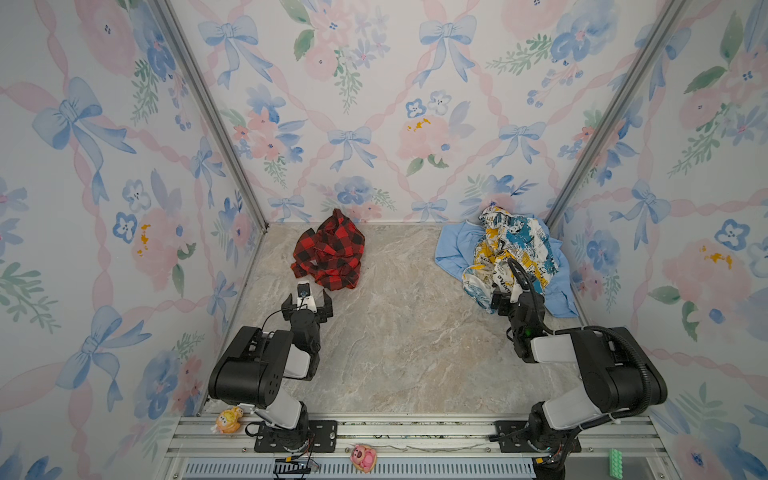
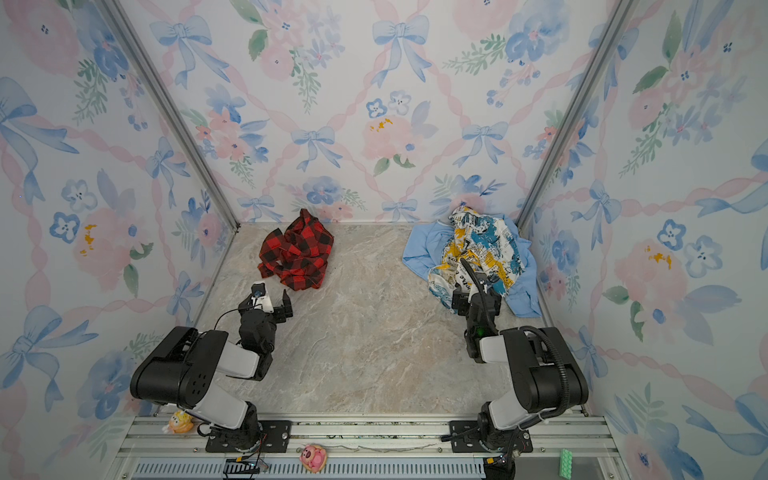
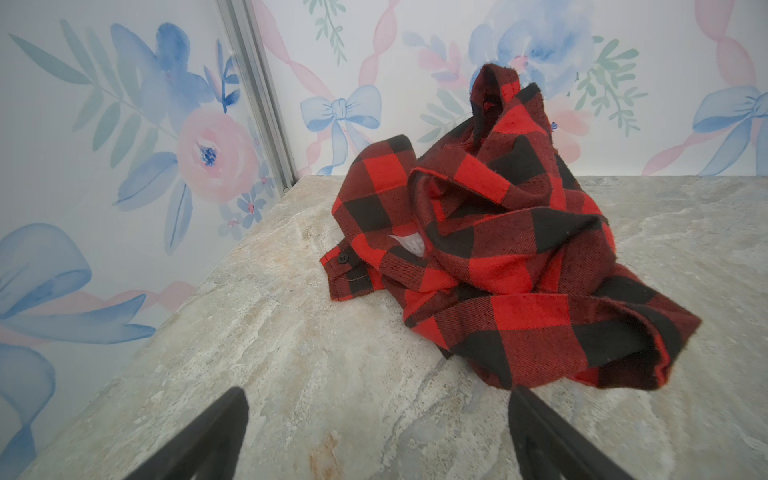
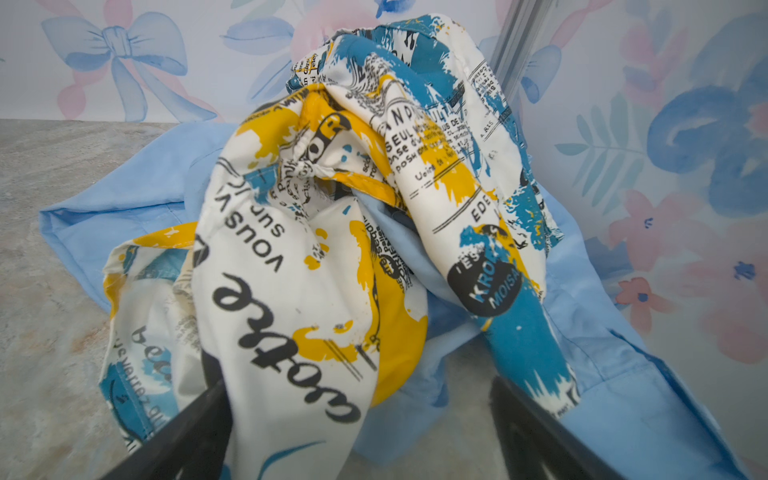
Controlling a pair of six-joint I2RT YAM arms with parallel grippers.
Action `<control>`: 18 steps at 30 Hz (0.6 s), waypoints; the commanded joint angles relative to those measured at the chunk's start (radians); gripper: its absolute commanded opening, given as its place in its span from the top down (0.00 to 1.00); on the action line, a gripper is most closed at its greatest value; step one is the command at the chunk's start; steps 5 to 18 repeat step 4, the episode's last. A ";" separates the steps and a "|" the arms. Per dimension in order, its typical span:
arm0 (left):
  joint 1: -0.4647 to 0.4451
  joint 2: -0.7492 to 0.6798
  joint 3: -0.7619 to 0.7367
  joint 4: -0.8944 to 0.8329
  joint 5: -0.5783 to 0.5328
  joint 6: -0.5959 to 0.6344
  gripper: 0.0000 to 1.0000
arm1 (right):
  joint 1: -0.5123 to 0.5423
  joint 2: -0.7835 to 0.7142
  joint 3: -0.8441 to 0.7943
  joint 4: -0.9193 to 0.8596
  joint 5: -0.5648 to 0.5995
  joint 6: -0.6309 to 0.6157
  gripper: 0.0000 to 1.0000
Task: Pick out a specific cloth from the pile
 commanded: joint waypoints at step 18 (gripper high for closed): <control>0.013 -0.004 0.006 0.016 0.019 0.009 0.02 | -0.007 0.003 0.015 0.001 -0.006 0.018 0.03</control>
